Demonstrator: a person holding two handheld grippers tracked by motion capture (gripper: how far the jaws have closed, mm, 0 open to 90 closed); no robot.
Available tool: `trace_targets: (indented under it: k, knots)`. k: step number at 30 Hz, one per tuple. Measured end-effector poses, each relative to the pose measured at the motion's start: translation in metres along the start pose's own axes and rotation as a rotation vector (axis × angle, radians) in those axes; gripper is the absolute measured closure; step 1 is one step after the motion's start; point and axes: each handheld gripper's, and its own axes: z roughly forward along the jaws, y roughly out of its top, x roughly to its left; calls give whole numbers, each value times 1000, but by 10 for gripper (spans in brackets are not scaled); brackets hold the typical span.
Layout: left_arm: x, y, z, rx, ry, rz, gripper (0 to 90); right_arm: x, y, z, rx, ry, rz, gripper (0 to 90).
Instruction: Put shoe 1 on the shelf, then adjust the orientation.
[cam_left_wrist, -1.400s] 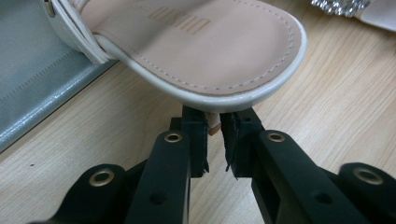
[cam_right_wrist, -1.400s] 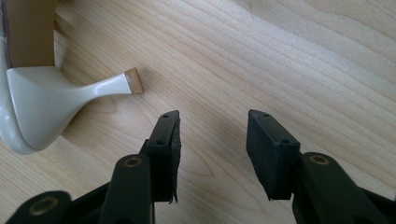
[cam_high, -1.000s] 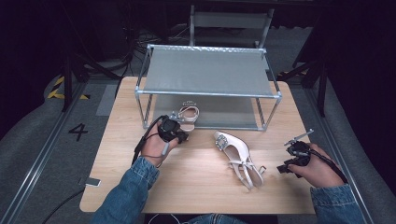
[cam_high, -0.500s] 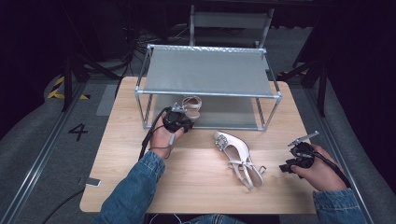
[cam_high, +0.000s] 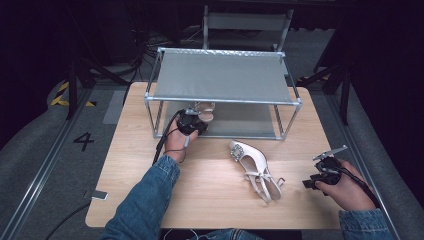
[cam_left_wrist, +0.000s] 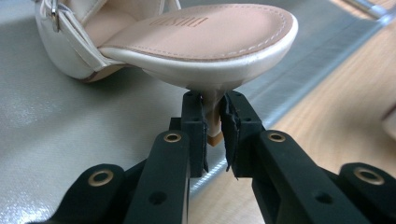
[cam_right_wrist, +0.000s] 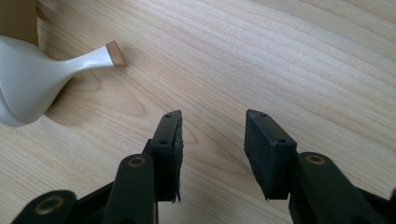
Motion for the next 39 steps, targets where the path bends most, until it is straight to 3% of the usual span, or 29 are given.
trace_targets:
  k: [6,8,11,12,13,15,16,18,23,27,30,34,39]
  knots:
    - [4,-3,5,8,21,8,799,1,-1,-1,-5,2,1,576]
    - [6,-4,6,38,38,23,799,1,-1,-1,-4,-1,-8,576]
    - [6,-6,6,68,26,8,792,2,0,0,-4,2,-5,576]
    - [6,-6,7,59,36,2,775,3,0,0,-5,3,-7,576]
    - [6,-7,6,52,26,-32,665,3,1,0,-4,2,-10,576]
    - [5,-6,5,57,20,-46,577,4,2,0,-5,1,-13,576]
    - [4,-6,3,63,21,-51,577,4,2,0,-5,1,-13,576]
    - [2,-4,-3,82,43,-34,484,4,3,1,-8,2,-17,575]
    - [-4,-6,-25,95,69,-45,349,6,5,1,-8,0,-29,574]
    - [-11,-7,-45,117,88,-60,325,9,9,-1,-25,2,-42,576]
    - [-16,-5,-61,141,113,-48,318,13,13,-2,-36,-2,-60,578]
    - [-20,-2,-76,139,108,-34,295,19,17,-1,-49,18,-71,583]
    - [-22,-2,-84,148,121,-22,267,30,27,-5,-82,42,-96,589]
